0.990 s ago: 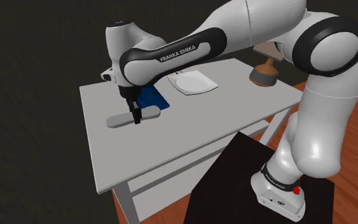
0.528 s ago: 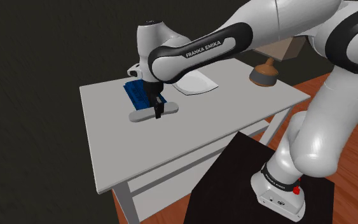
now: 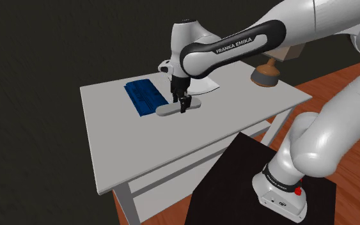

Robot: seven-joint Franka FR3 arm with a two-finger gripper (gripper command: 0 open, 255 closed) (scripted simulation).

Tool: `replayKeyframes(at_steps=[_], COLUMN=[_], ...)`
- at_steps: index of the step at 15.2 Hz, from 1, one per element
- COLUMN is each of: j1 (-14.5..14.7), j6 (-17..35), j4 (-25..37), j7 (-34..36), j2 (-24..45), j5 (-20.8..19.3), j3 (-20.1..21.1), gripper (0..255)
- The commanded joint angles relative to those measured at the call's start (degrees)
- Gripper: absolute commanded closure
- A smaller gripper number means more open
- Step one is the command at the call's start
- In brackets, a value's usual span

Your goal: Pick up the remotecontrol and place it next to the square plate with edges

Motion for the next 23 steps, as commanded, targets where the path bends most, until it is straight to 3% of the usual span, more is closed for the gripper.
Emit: replayKeyframes(at_steps=[1,10,18,23], j1=[-1.00,-6.34,-12.16,-12.19], j6=[0.53,0.04,-1.15,3.29], j4=[-2.86,-12.72,-16.89,-19.55], j7=[-2.38,-13.40,-23.61,-23.60], j2=[-2.38,-13.00,-18.94,-17.14], j5=[-0.18,-3.21,-7.95,-8.19], j3=[-1.43,-9.13,-16.96,-17.48], gripper=[255,255,255,255])
